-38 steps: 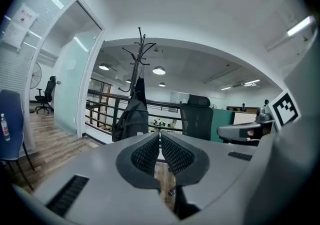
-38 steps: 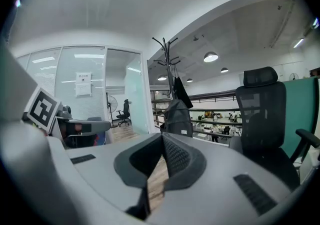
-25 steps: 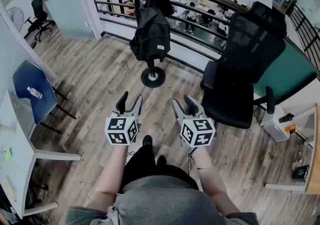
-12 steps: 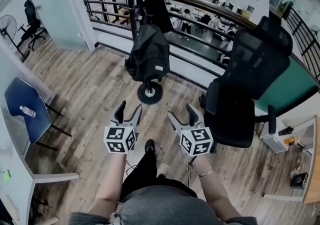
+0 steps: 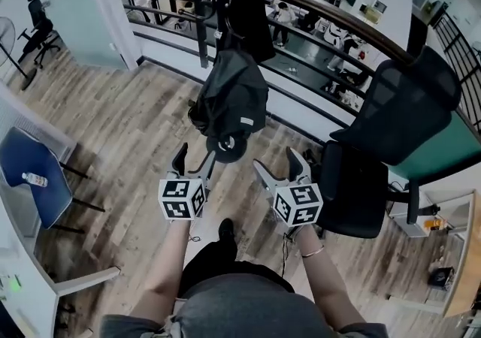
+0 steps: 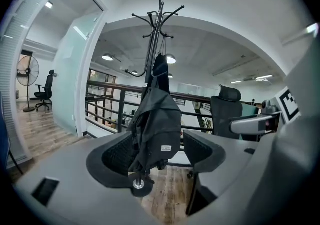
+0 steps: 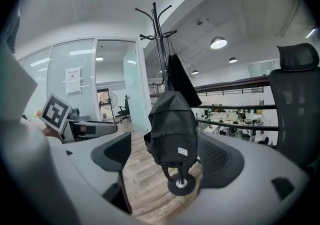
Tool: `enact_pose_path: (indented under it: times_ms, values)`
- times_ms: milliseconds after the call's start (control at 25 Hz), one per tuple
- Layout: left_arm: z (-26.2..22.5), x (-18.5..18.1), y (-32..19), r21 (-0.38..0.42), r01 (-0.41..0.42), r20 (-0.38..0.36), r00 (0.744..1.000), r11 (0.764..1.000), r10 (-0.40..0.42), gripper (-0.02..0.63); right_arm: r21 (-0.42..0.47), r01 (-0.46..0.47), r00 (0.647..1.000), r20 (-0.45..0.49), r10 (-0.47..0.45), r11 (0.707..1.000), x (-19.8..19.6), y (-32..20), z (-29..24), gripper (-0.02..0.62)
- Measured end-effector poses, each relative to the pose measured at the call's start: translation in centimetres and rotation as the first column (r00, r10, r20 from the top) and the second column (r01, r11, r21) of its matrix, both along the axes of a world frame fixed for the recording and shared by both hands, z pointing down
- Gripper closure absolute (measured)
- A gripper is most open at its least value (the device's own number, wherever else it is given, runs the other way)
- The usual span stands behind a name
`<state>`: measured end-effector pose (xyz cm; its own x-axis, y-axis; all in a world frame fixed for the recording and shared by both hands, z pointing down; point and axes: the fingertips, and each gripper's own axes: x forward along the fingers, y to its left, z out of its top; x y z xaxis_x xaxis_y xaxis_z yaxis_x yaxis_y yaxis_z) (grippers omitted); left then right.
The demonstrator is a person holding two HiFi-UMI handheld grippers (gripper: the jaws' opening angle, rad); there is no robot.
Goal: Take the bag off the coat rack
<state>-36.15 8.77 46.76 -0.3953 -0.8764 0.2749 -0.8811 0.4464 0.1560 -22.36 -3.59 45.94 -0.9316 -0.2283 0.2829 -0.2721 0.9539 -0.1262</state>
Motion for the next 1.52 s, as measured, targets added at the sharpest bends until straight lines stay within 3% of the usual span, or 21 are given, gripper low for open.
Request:
enact_pose_path:
  times_ms: [200,520,1000,1320,1520]
  values:
    - [0.7,-3.9,-2.6,-0.022,-0.018,0.016,1.0,1.0,0.019,0.299,0.026,-0.012,1.0,-0.016,0.013,1.0,-3.7,-2.7,0.6,0.184]
    - [1.6,-6.1,-5.9,-0.078,-0.044,0.041,0.998,0.996,0.047,0.299,0.031,-0.016,0.998,-0.052,0.018,0.999,-6.7,-6.7,1.6,0.15]
    - [2.5,-8.9,-10.4,-0.073,0.054,-0.003,0.999,0.996,-0.055,0.299,0.008,0.154,0.983,-0.106,-0.152,0.988,-12.6,-11.7,3.4,0.14]
    - [5.3,-10.7,-12.9,-0.123,0.071,-0.004,0.997,0.99,-0.072,0.295,-0.001,0.286,0.95,-0.132,-0.283,0.958,-16.0,-13.6,6.4,0.141]
    - [6.0,-11.8,-14.2,-0.129,0.067,-0.004,0.998,0.989,-0.069,0.295,-0.001,0.348,0.929,-0.136,-0.345,0.937,-18.0,-13.9,7.5,0.181]
